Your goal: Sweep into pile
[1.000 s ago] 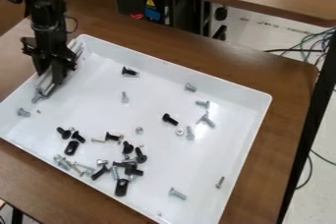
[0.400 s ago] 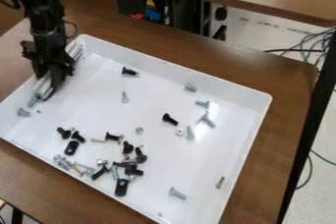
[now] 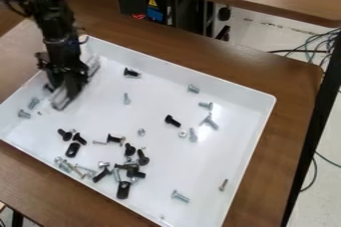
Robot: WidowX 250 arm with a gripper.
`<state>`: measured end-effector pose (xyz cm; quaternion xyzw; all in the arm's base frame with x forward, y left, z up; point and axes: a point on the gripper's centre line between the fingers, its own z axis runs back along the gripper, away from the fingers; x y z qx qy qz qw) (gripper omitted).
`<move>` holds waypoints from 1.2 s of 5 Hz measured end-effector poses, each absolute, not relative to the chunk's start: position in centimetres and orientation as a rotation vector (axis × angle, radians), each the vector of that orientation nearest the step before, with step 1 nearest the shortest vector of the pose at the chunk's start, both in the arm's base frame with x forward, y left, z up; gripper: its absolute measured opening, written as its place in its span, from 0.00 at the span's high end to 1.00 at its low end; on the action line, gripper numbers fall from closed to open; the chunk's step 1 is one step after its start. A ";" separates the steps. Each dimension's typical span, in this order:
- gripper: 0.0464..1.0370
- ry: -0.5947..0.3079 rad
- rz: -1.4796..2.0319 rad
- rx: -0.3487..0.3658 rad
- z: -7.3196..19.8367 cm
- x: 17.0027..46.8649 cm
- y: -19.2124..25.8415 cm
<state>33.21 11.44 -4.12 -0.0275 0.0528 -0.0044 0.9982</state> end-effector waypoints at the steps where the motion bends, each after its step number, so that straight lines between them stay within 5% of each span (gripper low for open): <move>1: 0.69 0.115 -0.041 -0.103 -4.4 33.4 8.3; 6: 0.69 0.183 -0.511 -0.102 -4.4 33.0 -11.2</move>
